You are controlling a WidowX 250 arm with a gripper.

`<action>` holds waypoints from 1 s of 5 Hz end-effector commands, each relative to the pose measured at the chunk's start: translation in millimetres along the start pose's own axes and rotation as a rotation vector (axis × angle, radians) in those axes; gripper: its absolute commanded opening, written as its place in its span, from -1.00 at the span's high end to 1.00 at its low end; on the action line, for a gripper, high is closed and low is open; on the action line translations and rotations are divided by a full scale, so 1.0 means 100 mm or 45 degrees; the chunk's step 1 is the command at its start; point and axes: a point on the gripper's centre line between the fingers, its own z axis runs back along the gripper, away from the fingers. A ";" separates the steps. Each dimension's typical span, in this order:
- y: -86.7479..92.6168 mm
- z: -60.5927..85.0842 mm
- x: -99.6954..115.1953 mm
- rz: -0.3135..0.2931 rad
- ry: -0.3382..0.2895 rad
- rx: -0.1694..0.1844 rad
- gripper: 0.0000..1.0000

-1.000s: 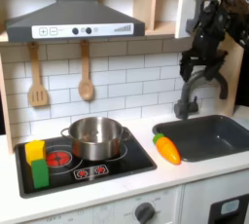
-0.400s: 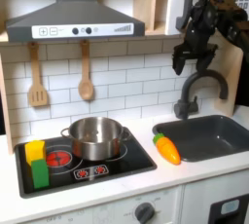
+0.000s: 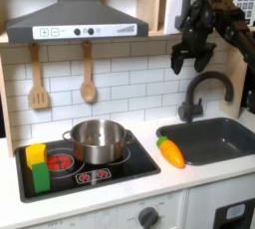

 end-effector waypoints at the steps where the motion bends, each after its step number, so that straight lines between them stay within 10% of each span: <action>1: 0.00 -0.03 0.11 0.021 -0.008 -0.004 -1.00; 5: 0.03 -0.14 0.28 0.050 -0.010 0.000 -1.00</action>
